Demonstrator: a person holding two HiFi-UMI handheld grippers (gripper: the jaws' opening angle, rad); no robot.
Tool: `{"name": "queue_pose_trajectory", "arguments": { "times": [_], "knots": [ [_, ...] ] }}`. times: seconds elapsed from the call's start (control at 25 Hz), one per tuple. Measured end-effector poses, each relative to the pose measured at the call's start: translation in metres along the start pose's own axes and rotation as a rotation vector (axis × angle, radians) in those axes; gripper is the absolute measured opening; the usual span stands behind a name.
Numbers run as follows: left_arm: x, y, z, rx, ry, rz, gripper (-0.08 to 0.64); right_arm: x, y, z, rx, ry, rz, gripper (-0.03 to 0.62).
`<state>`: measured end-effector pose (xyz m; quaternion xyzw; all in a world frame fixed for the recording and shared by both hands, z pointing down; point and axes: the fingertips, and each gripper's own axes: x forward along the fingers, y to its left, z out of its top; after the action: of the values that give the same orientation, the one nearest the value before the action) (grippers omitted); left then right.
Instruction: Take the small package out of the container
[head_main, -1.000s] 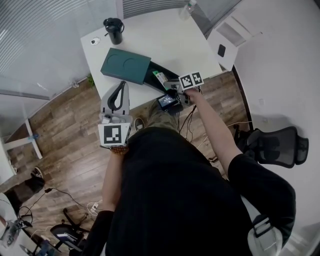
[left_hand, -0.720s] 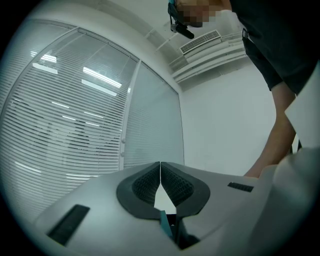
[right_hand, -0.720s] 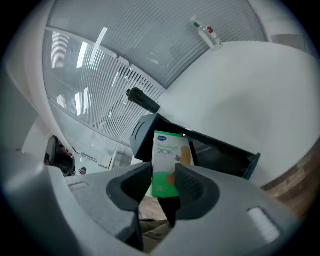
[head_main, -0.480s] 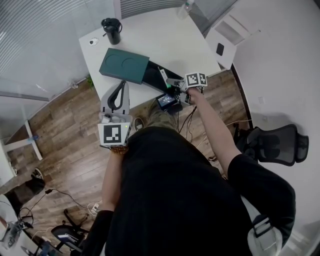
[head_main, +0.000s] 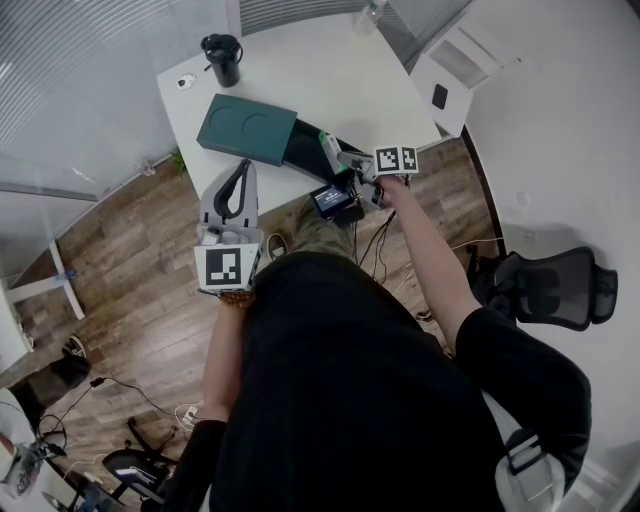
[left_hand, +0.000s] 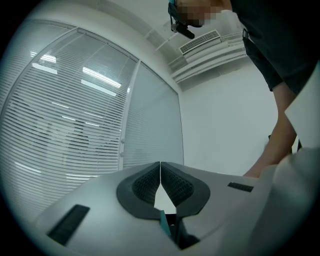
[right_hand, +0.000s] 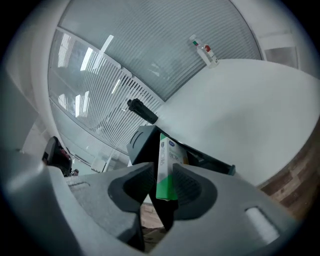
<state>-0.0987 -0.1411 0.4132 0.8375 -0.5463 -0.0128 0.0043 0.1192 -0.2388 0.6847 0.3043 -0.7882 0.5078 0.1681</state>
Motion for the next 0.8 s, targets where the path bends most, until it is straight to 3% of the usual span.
{"name": "queue_pose_trajectory", "arguments": {
  "times": [0.36,0.64,0.8],
  "knots": [
    [-0.001,-0.004,-0.001,-0.001,0.012,0.002,0.005,0.006,0.002,-0.008,-0.179,0.075,-0.08,0.175],
    [-0.003,-0.005,-0.001,0.007,0.008,0.009,0.005,0.014,-0.01,-0.008,-0.385,0.128,-0.26,0.176],
    [-0.005,-0.003,-0.004,0.028,0.0,0.011,0.005,0.02,-0.011,-0.006,-0.461,0.154,-0.322,0.176]
  ]
}}
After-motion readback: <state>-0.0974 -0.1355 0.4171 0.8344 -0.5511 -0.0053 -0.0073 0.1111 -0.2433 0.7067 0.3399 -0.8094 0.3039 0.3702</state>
